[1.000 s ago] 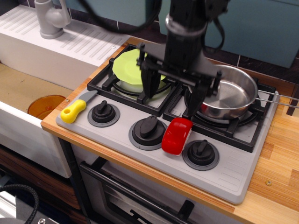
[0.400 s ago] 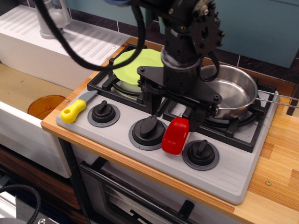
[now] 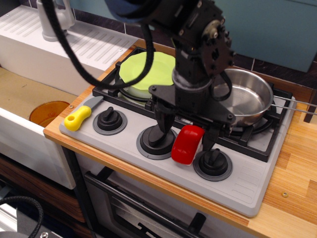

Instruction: End effector reaching salmon

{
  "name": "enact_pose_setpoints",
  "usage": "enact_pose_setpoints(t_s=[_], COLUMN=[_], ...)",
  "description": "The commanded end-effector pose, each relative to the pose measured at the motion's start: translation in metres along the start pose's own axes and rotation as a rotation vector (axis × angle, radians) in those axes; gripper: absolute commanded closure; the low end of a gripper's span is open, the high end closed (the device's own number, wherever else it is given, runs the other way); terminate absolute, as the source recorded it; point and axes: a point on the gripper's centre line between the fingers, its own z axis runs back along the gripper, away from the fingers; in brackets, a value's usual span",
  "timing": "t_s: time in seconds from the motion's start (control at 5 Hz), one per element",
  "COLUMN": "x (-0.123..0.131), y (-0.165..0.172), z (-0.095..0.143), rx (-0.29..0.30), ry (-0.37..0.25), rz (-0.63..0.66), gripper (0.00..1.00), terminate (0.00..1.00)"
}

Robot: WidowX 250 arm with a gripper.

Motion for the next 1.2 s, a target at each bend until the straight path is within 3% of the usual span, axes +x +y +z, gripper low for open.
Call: enact_pose_setpoints(t_s=[0.0,0.4,0.8,1.0], x=[-0.001,-0.005,-0.005,-0.005], y=[-0.006,-0.007,-0.007,-0.007], z=[-0.013,-0.029,-0.029,-0.029], rx=[-0.030,-0.060,-0.060,-0.060], ry=[-0.033,-0.037,-0.037,-0.037], rz=[0.030,0.032,0.032,0.032], gripper=[0.00,0.00,0.00,0.00], terminate=[0.00,0.00,0.00,1.00])
